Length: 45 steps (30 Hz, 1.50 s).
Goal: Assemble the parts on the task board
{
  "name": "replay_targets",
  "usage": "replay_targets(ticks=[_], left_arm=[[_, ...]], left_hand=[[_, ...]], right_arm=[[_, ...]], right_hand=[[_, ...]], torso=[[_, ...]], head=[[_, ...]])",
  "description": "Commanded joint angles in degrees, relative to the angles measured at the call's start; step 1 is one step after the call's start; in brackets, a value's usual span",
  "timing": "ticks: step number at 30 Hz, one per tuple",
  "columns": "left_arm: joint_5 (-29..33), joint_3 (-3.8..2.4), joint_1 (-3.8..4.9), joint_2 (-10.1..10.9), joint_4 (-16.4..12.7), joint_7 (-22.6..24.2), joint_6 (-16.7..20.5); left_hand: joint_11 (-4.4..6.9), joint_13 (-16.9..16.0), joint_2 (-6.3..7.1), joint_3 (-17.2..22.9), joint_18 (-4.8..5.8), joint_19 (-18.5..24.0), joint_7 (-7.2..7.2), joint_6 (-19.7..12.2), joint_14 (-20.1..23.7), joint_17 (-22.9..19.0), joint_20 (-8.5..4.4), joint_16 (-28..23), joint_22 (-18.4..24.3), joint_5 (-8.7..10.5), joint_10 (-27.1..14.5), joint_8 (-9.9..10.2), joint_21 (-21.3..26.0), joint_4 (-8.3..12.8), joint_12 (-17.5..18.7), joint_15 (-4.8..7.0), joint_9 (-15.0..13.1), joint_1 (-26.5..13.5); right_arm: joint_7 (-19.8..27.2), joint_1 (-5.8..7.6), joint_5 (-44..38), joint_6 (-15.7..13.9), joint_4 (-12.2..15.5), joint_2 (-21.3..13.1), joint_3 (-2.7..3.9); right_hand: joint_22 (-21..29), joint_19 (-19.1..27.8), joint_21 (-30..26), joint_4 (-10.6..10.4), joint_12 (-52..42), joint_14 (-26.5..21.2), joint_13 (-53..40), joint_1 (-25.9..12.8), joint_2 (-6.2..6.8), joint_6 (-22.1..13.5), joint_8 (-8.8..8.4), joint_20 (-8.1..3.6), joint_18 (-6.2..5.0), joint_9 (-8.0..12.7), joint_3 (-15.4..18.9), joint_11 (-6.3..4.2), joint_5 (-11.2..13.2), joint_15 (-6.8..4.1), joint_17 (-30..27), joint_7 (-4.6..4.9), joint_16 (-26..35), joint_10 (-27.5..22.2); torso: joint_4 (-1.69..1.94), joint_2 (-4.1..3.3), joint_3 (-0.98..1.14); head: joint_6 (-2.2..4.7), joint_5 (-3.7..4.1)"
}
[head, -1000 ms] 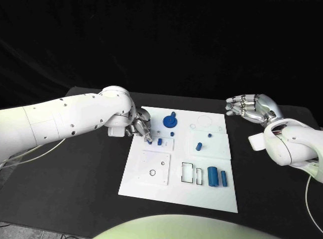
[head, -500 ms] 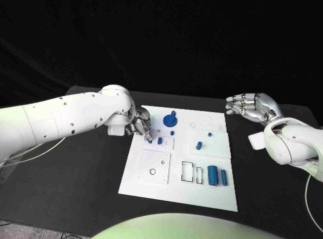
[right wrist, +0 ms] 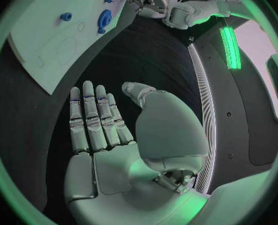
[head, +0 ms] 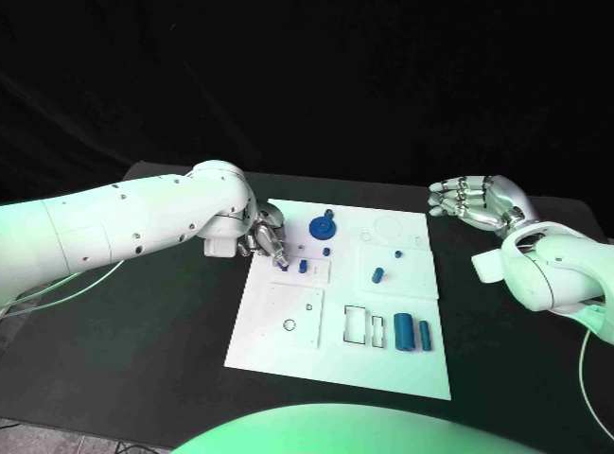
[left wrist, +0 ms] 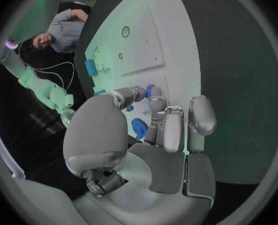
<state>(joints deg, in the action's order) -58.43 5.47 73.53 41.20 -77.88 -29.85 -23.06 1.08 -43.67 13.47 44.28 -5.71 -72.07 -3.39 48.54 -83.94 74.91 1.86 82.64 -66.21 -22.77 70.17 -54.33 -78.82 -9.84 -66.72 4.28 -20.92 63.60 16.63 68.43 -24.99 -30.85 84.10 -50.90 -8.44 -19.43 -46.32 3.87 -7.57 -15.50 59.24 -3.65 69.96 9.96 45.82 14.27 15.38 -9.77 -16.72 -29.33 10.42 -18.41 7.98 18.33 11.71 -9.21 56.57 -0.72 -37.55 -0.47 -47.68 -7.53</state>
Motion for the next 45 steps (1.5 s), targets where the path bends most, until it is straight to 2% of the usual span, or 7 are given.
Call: replay_targets(ticks=[1,20,34,45], left_arm=[[0.3,-0.01,-0.03,-0.1,-0.2,0.6,-0.7],[-0.2,-0.01,-0.08,-0.3,-0.1,0.5,0.0],[-0.5,0.04,-0.75,-0.7,0.5,0.2,-1.1],[-0.2,0.13,-0.89,-0.8,0.7,-0.3,-1.5]], left_hand=[[0.06,0.0,-0.56,13.7,-0.04,-0.3,0.06,0.4,-2.7,2.1,0.00,0.1,0.0,-0.19,0.4,-0.2,-0.3,14.1,-0.2,0.30,-0.1,-0.2],[0.04,0.1,-0.65,13.8,-0.04,-0.3,0.04,0.4,-2.7,2.1,0.00,0.1,0.0,-0.17,0.4,-0.3,-0.4,14.2,-0.2,0.30,-0.1,-0.3],[0.03,-0.2,-0.72,13.8,-0.03,-0.3,0.01,0.4,-2.7,2.2,0.00,0.1,0.0,-0.17,0.5,-0.3,-0.4,14.3,-0.4,0.30,0.0,-0.4],[0.02,-1.0,-0.80,13.7,-0.02,-0.3,0.00,0.4,-2.7,2.2,0.02,0.1,-0.1,-0.24,0.9,-0.4,-0.4,14.4,-0.8,0.28,0.0,-0.7]], right_arm=[[0.6,-0.04,-0.1,0.8,0.1,0.0,0.00],[0.6,-0.04,-0.1,0.8,0.2,-0.1,0.00],[0.6,-0.04,-0.1,0.7,0.5,-0.4,0.00],[0.6,-0.04,-0.1,0.8,0.6,-0.3,0.00]], right_hand=[[0.0,0.3,-0.3,0.2,0.3,-0.1,0.1,-0.5,-0.15,0.2,-0.31,0.08,-0.75,0.1,0.0,0.18,0.0,0.37,0.0,2.61,0.2,0.0],[0.2,0.4,-0.3,0.3,0.4,-0.2,0.1,-0.5,-0.14,0.2,-0.38,0.11,-0.75,0.1,0.0,0.21,0.0,0.40,-0.2,2.64,0.3,0.0],[0.3,0.4,-0.2,0.3,0.5,-0.2,0.1,-0.5,-0.15,0.2,-0.42,0.14,-0.75,0.1,0.0,0.23,0.0,0.43,-0.2,2.66,0.4,-0.1],[0.4,0.4,-0.2,0.4,0.5,-0.2,0.1,-0.5,-0.16,0.2,-0.44,0.16,-0.75,0.1,0.0,0.24,0.0,0.44,-0.3,2.66,0.4,-0.1]], torso=[[-0.02,0.01,0.02],[-0.04,0.01,0.01],[0.06,0.01,0.01],[0.04,0.04,0.03]], head=[[-0.07,0.01],[-0.16,-0.01],[-0.50,0.13],[-0.58,0.13]])
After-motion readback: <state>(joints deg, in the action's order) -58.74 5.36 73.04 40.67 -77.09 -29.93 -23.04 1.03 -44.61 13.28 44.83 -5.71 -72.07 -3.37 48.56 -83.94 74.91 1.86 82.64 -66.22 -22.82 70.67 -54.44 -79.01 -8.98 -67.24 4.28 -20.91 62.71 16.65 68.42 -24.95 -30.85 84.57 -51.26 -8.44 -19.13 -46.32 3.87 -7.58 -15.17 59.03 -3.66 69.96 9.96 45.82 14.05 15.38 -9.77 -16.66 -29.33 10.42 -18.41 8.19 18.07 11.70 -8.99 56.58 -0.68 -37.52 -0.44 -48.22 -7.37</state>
